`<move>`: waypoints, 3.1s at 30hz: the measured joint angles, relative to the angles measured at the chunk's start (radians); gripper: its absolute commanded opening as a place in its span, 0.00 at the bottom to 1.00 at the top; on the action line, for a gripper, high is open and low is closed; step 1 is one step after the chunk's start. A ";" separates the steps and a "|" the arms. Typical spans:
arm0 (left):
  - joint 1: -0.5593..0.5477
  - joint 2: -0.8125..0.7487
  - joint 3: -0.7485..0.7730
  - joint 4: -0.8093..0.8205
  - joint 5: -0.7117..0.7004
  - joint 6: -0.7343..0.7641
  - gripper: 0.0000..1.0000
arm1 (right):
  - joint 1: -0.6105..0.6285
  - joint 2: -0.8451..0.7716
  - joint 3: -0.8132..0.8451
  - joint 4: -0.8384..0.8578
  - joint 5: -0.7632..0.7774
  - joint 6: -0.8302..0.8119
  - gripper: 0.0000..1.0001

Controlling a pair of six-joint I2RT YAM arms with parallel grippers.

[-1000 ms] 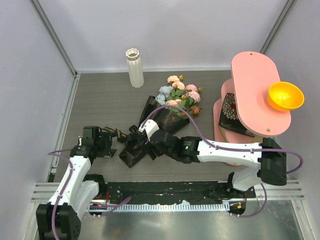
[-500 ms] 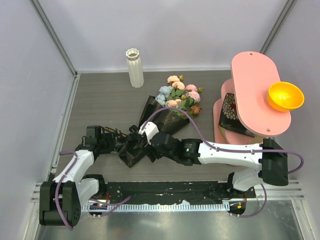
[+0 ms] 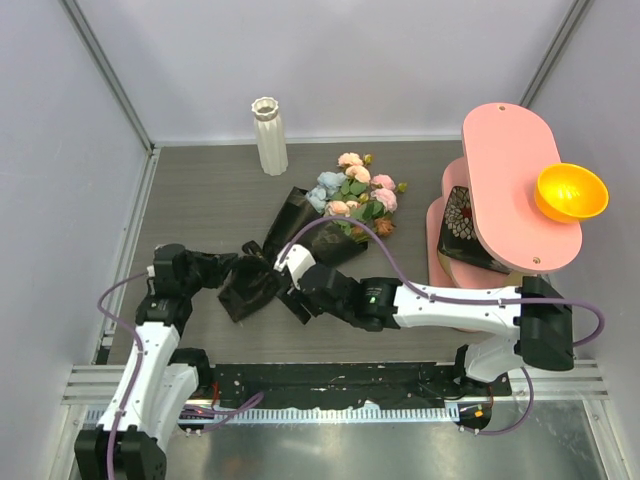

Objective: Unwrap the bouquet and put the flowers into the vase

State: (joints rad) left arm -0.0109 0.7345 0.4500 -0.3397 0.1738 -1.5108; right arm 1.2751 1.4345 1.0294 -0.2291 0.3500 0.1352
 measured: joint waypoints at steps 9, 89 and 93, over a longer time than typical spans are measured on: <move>-0.002 -0.075 -0.034 0.108 0.178 0.155 0.00 | 0.000 0.105 -0.006 0.264 -0.033 -0.195 0.89; -0.009 0.065 -0.288 0.193 0.185 0.274 0.02 | -0.098 -0.368 -0.105 0.658 -0.318 0.333 0.01; -0.009 0.037 -0.288 0.189 0.190 0.288 0.09 | -0.087 -0.393 -0.106 0.447 -0.163 0.302 0.01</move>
State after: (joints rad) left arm -0.0196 0.7712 0.1623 -0.1505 0.3634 -1.2232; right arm 1.1877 1.0412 0.9234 0.2176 0.1871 0.4370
